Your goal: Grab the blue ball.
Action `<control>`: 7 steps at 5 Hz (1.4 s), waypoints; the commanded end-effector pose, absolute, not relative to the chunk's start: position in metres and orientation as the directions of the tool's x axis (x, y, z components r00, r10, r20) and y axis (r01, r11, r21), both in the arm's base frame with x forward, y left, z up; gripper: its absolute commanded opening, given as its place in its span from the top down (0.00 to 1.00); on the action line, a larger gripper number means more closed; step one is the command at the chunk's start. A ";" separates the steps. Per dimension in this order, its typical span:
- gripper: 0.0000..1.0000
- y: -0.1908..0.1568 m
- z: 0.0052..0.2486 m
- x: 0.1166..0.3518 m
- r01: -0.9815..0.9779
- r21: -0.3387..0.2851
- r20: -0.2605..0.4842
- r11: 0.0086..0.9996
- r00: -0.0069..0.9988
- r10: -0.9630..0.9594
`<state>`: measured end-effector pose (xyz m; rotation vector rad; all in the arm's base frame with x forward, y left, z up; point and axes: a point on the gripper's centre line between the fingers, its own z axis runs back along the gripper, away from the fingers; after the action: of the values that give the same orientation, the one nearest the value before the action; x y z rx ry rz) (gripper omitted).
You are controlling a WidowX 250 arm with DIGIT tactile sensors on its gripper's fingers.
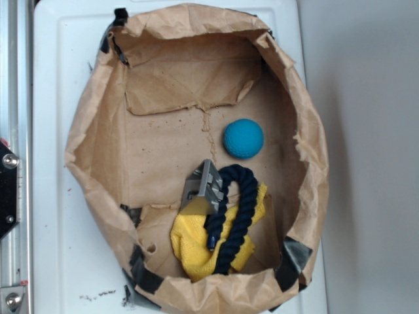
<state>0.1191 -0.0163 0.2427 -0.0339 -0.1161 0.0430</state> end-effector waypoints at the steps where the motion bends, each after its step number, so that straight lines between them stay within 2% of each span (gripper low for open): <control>1: 0.00 -0.016 0.243 0.119 -0.041 -0.036 0.115 0.999 0.992 0.045; 4: 0.00 -0.016 0.243 0.119 -0.041 -0.036 0.115 0.999 0.992 0.045; 5: 0.00 -0.028 0.253 0.169 -0.032 -0.164 0.191 0.986 0.979 0.064; 6: 0.00 -0.030 0.254 0.218 -0.043 -0.227 0.218 0.973 0.971 0.094; 7: 0.00 -0.017 0.250 0.263 -0.081 -0.240 0.321 0.967 0.934 0.158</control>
<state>0.2602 -0.0240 0.2318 -0.2261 -0.3016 0.1179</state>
